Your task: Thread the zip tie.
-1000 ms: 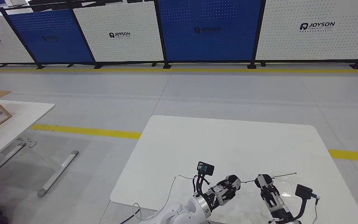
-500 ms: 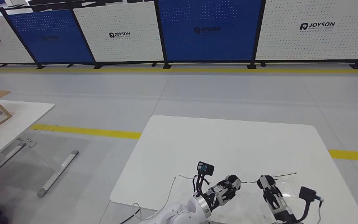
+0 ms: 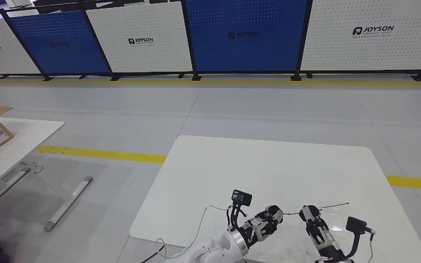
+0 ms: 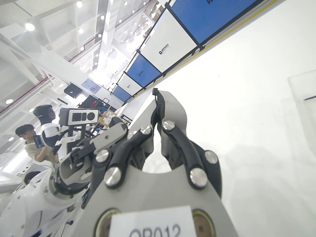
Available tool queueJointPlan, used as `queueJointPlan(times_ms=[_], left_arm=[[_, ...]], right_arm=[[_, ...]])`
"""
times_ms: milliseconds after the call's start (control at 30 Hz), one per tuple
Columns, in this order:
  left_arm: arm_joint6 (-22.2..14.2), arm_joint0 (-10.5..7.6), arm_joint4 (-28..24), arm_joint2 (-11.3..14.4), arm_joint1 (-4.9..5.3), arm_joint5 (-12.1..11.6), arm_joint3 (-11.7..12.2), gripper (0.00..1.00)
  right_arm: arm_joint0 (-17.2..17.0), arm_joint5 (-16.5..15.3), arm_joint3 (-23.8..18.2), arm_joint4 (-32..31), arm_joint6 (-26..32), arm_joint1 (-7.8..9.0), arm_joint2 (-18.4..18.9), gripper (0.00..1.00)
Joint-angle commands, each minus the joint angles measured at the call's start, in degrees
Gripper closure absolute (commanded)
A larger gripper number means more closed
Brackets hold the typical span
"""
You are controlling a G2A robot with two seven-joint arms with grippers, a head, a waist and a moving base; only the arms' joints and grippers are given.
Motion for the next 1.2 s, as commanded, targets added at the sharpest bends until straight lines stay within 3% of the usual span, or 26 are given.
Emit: queueJointPlan(times_ms=[0,1167], left_arm=[[0.00,0.00,0.00,0.00,0.00,0.00,0.00,1.00],[0.00,0.00,0.00,0.00,0.00,0.00,0.00,1.00]], right_arm=[[-0.16,-0.23,-0.09,0.17,-0.08,-0.02,0.24,1.00],[0.08,0.48,-0.38,-1.75,0.04,-0.95,-0.39,1.00]])
